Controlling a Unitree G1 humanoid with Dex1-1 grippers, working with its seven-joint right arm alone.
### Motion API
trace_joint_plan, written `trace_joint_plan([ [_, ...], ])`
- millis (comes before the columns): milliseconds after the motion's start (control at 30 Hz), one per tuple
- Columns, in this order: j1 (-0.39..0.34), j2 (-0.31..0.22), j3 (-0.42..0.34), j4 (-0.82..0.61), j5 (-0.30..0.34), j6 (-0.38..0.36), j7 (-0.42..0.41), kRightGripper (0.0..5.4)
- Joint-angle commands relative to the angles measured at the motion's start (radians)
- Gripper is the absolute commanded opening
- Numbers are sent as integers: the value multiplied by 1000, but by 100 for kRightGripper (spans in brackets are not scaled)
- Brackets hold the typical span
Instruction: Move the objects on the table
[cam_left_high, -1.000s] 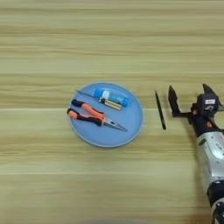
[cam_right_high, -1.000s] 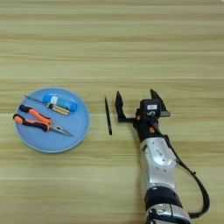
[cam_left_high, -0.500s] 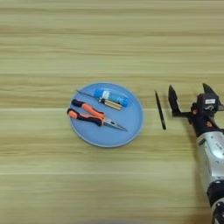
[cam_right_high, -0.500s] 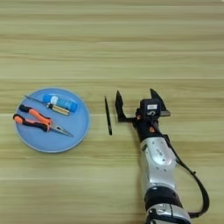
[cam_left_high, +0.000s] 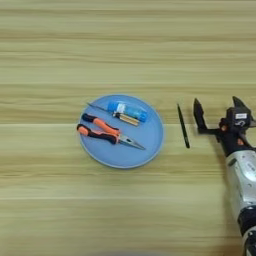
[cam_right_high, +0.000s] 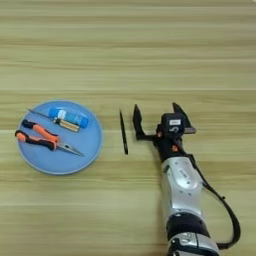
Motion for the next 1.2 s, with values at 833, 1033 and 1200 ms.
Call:
trace_joint_plan([
  [833,-74,-2,29,-335,76,144,63,535],
  [1033,-15,9,65,-466,75,213,77,535],
  [1200,29,14,89,-511,59,286,75,535],
])
